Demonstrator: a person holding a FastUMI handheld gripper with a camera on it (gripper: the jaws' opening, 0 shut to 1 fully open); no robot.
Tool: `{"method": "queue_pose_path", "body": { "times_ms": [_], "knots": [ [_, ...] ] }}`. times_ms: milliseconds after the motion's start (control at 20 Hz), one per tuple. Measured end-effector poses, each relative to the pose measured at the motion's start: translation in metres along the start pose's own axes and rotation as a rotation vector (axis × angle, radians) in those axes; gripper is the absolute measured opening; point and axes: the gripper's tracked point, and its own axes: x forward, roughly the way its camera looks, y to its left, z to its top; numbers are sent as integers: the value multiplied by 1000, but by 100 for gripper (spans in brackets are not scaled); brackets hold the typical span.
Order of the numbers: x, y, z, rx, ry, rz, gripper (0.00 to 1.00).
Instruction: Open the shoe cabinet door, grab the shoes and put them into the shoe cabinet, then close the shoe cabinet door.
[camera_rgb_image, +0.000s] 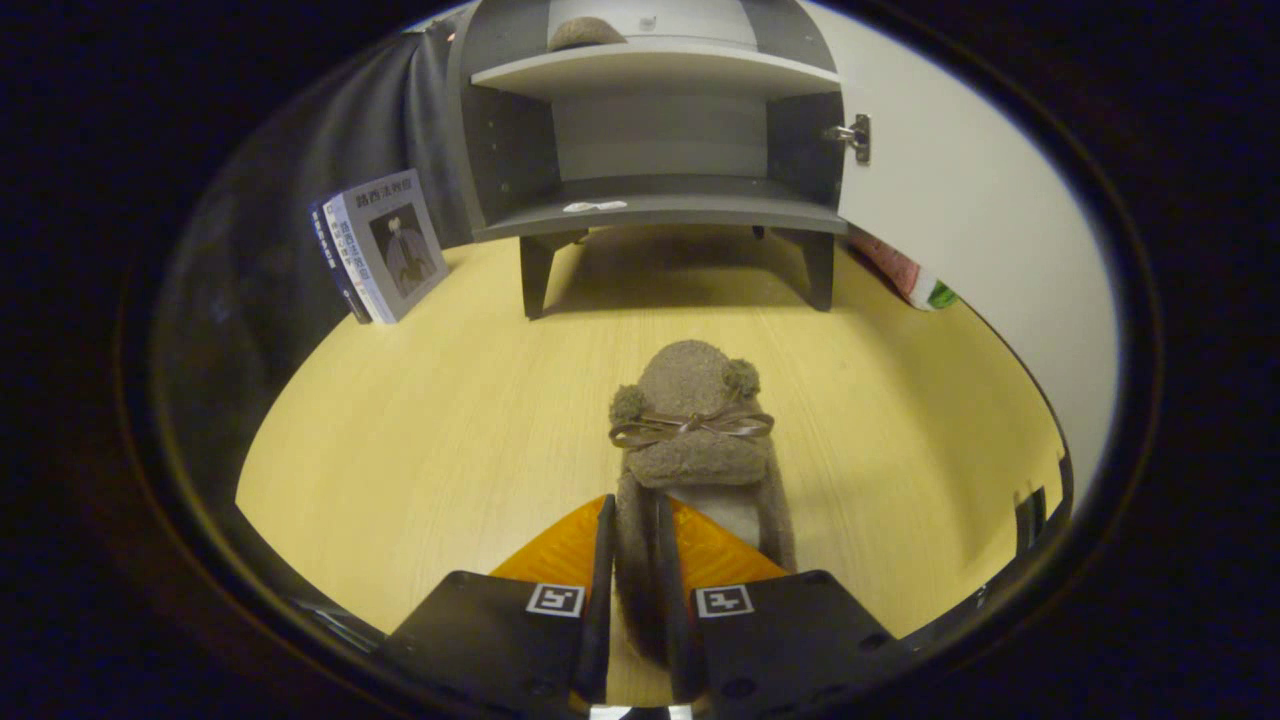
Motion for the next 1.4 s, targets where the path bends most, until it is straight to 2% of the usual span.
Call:
{"method": "queue_pose_path", "body": {
  "times_ms": [500, 550, 750, 900, 1150, 1400],
  "knots": [
    [25, -1, 7, -69, 79, -56, 27],
    [25, 0, 7, -71, 80, -57, 14],
    [26, -1, 5, -57, 83, -52, 6],
    [22, -2, 12, -16, 63, -31, 6],
    [-9, -4, 43, 42, -22, 27, 5],
    [-72, -12, 122, 52, -166, 56, 5]
  ]
}}
